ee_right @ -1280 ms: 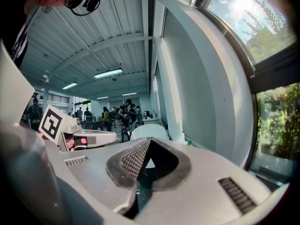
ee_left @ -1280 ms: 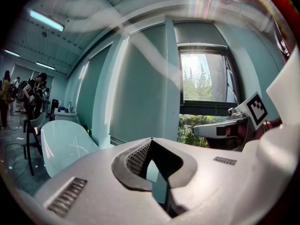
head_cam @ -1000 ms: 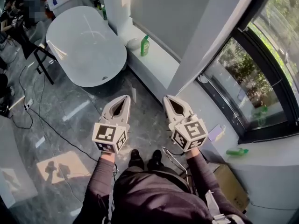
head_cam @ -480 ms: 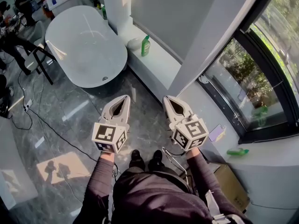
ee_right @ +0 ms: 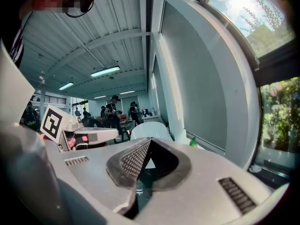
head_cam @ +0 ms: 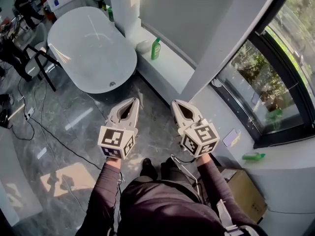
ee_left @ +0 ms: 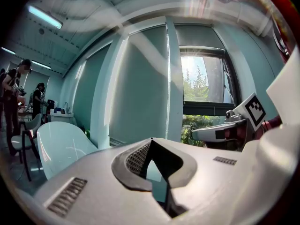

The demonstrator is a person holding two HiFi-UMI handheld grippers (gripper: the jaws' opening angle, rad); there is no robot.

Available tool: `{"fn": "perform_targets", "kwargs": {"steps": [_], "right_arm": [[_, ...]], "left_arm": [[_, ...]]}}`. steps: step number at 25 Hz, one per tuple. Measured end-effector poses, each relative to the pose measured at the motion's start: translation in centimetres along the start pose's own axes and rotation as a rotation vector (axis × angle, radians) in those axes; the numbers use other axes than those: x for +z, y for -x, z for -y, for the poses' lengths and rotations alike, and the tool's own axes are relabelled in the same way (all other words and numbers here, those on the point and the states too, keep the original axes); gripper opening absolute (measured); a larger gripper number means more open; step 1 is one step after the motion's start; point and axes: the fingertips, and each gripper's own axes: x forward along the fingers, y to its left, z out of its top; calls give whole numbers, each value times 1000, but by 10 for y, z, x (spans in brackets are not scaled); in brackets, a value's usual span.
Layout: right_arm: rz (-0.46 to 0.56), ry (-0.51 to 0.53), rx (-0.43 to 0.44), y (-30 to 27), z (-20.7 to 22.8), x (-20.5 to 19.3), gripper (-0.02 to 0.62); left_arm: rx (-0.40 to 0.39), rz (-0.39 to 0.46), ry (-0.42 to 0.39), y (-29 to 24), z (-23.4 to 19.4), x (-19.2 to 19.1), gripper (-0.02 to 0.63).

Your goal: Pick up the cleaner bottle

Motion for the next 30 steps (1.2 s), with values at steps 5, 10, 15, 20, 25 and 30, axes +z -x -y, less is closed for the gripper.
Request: {"fn": "perform_targets", "kwargs": {"steps": [5, 10, 15, 20, 25, 30], "right_arm": [[-4, -1, -26, -2, -5, 6, 2], [-13, 1, -35, -9, 3, 3, 1], [-21, -2, -36, -26, 16, 3, 0], [-42, -5, -34, -55, 30, 7, 1], [-43, -3, -37, -86, 61, 16, 2], [-51, -7, -30, -111, 95, 24, 2]], "left_arm": [[-11, 0, -1, 1, -8, 2, 8], [-27, 9, 16, -5, -11, 0, 8], [-23, -7, 26, -22, -20, -6, 8], [-8, -23, 33, -46, -41, -9, 8], [6, -19, 33, -83, -62, -6, 8], [5, -9, 40, -128, -72, 2, 8]]}}
